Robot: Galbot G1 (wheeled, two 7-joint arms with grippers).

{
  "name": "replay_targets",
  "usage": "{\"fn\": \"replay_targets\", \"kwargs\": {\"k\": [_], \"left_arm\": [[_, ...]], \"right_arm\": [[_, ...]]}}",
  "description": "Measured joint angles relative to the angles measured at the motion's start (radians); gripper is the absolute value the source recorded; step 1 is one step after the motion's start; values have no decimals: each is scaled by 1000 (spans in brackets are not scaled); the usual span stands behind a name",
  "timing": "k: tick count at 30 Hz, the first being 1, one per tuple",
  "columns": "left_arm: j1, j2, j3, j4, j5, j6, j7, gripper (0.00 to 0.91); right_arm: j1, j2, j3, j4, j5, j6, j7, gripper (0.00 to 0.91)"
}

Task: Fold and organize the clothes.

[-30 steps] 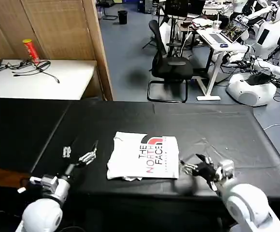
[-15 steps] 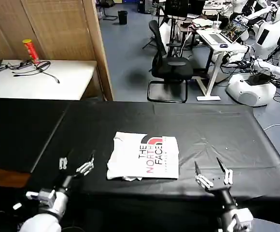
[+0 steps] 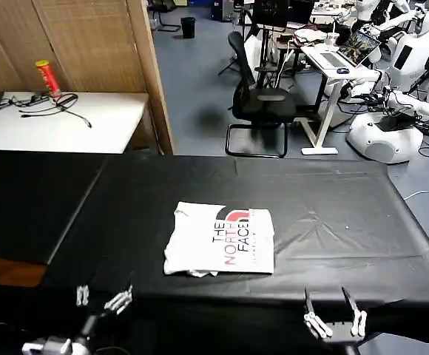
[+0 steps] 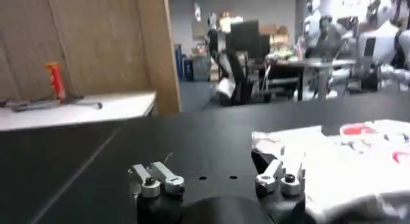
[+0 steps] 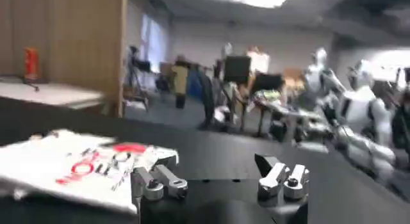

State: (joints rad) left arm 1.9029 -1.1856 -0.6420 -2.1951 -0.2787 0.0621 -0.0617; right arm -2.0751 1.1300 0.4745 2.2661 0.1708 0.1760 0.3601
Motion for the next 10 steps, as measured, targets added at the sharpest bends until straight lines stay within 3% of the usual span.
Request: {"fn": "replay_targets", "kwargs": {"k": [4,10], "left_arm": [[47,1,-2,-35,0,40,-5,878],[66,5,-18,-51,-1,52,-4,878]], "right_arm": [[-31,14,-18,19,8,-35,26,878],[-45,18,-28,28,10,-46,28,878]]}}
